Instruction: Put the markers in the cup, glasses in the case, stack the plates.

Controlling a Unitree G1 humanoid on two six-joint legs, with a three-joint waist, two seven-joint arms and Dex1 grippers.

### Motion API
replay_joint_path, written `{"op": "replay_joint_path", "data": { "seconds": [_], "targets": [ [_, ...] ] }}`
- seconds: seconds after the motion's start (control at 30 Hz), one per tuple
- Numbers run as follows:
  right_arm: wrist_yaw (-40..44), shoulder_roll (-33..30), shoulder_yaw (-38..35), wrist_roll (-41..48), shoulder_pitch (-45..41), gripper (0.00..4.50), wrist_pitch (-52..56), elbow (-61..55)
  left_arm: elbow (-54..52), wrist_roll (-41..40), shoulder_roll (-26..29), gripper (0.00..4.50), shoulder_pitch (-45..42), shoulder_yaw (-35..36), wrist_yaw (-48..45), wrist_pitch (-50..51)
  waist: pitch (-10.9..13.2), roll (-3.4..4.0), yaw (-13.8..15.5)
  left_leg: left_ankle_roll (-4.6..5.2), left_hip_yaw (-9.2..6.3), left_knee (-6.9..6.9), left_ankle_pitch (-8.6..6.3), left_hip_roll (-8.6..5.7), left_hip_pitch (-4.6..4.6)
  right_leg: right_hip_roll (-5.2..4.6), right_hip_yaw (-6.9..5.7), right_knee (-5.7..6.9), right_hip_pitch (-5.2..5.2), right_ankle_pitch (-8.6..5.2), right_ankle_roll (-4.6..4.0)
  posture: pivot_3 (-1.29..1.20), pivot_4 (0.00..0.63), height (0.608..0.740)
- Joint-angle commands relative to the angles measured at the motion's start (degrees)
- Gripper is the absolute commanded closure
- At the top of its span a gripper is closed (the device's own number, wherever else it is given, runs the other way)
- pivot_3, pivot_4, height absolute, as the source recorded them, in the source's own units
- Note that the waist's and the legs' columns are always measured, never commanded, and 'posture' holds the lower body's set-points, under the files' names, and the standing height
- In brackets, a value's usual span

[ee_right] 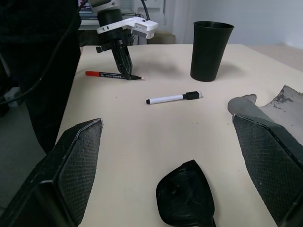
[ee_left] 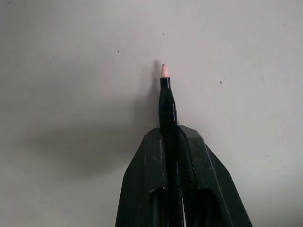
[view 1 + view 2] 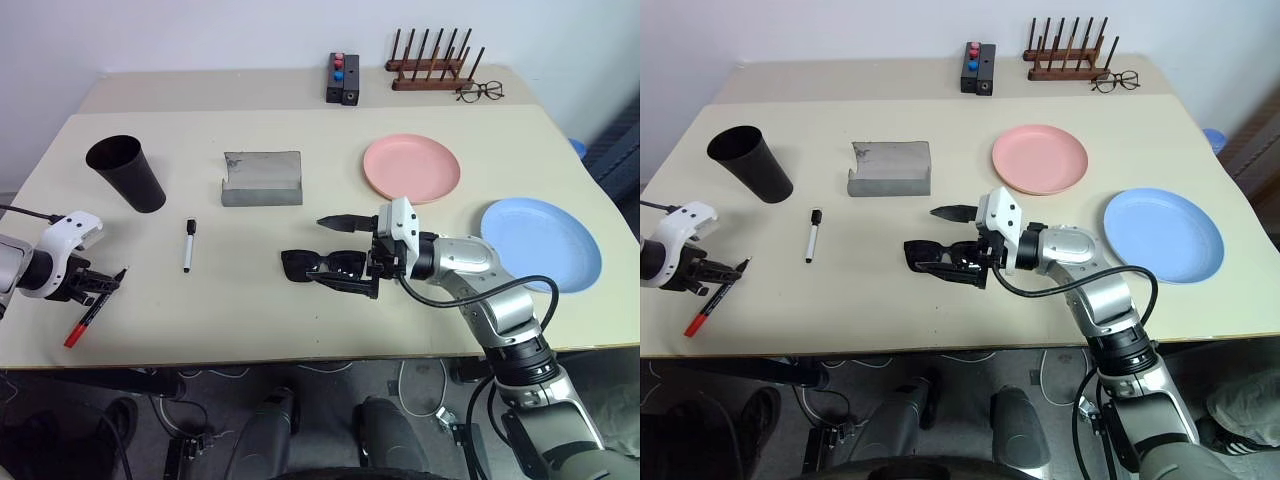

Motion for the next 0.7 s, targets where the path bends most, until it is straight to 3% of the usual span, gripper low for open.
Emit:
{"op": "replay_joint_path", "data": {
  "seconds": [0.03,0.47,0.7],
  "targets": [
    [0.3,-0.2,-0.7,0.2,-1.3,0.0,-1.2,-0.8,-2.5,-0.2,0.3,4.42,0.6,1.4,-0.3,0.9,0.0,0.0,0.0,0.01,0.0,0.0,0.01,0.0,0.0,0.0,0.0,0.0,0.01,0.0,0.0,0.0,0.15,0.74],
    [1.1,0.3,-0.6,-0.4,-2.7,0.0,-2.3,1.2,-10.0,-3.1,1.9,4.42,-1.5,5.8,0.9,7.0,0.0,-0.01,0.0,0.03,-0.01,0.02,0.02,0.0,0.0,0.03,-0.02,0.01,0.02,0.01,0.01,0.0,0.15,0.74],
    [1.7,0.2,-0.8,-0.8,-3.3,0.0,-2.8,2.5,-19.3,-8.6,0.9,4.42,-1.6,13.1,3.2,11.4,0.0,-0.03,-0.1,0.04,0.0,0.04,0.03,0.0,0.0,0.05,-0.03,0.01,0.04,0.01,0.02,0.0,0.15,0.74]
  ]
}}
